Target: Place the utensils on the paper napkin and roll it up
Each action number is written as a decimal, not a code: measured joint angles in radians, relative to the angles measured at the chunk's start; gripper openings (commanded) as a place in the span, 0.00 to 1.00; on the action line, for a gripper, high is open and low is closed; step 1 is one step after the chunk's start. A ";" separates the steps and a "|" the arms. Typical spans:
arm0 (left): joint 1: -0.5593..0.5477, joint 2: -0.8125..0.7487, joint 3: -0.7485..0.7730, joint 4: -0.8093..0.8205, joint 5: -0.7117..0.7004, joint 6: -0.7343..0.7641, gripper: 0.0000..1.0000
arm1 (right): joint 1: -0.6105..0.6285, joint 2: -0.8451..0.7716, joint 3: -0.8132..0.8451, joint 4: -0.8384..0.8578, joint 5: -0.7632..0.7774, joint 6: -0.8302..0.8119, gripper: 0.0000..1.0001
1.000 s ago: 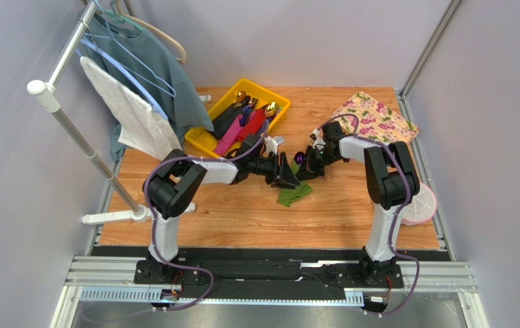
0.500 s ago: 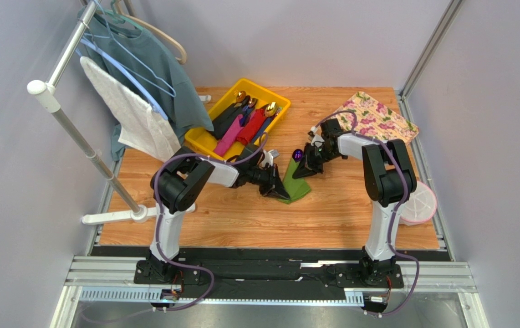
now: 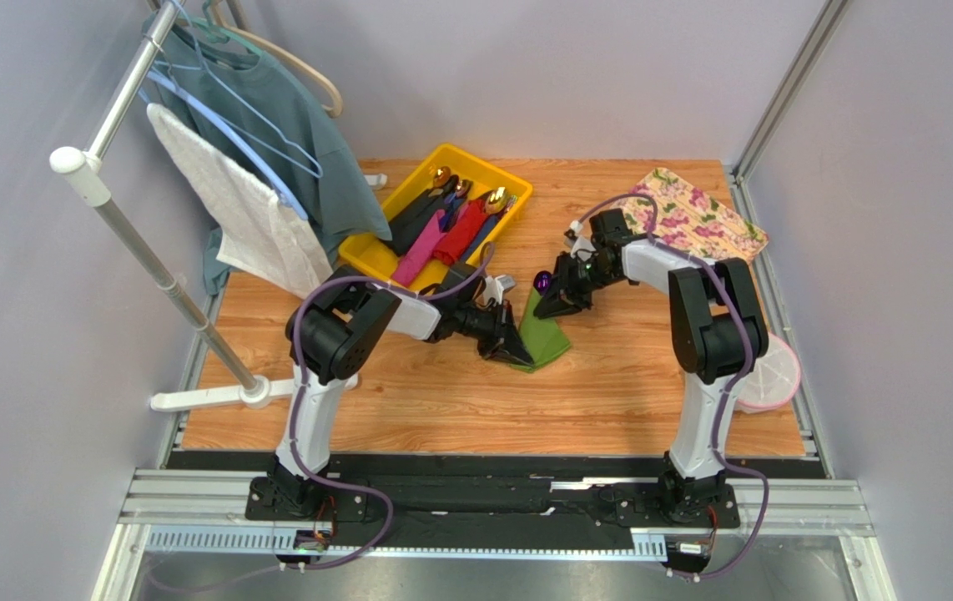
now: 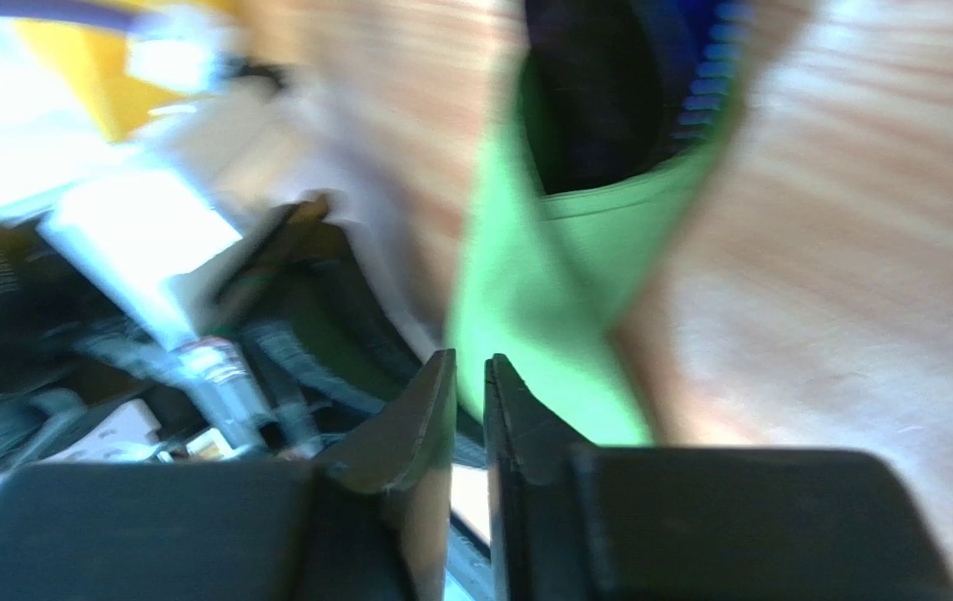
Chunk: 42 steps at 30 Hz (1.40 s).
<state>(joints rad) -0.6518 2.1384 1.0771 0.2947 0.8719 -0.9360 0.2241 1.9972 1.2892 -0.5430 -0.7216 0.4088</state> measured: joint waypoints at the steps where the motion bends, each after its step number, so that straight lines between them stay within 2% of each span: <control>1: 0.000 0.002 0.000 0.002 0.003 0.000 0.00 | 0.002 -0.019 -0.005 0.016 -0.018 0.014 0.22; 8: 0.001 0.003 -0.001 0.013 0.008 -0.001 0.00 | 0.033 -0.119 -0.098 0.178 -0.082 0.114 0.11; 18: 0.001 0.004 -0.011 0.040 0.010 -0.005 0.00 | 0.054 -0.015 -0.212 0.335 -0.061 0.194 0.06; 25: 0.001 0.005 -0.024 0.071 0.009 -0.014 0.00 | 0.052 0.039 -0.197 0.418 -0.084 0.224 0.05; 33: 0.002 0.009 -0.029 0.091 0.011 -0.034 0.00 | 0.026 0.095 -0.115 0.434 -0.087 0.220 0.05; 37: 0.002 0.012 -0.029 0.097 0.014 -0.043 0.00 | 0.010 0.117 -0.068 0.436 -0.071 0.203 0.08; 40: 0.002 0.013 -0.030 0.099 0.014 -0.047 0.00 | 0.008 0.120 -0.053 0.433 -0.056 0.185 0.16; 41: 0.002 0.013 -0.030 0.100 0.014 -0.047 0.00 | 0.008 0.120 -0.051 0.431 -0.055 0.183 0.23; 42: 0.002 0.013 -0.030 0.100 0.014 -0.047 0.00 | 0.008 0.117 -0.051 0.428 -0.057 0.181 0.26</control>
<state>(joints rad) -0.6498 2.1509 1.0473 0.3943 0.8860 -0.9829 0.2321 2.1147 1.2381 -0.1150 -0.7784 0.5900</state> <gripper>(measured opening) 0.007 0.146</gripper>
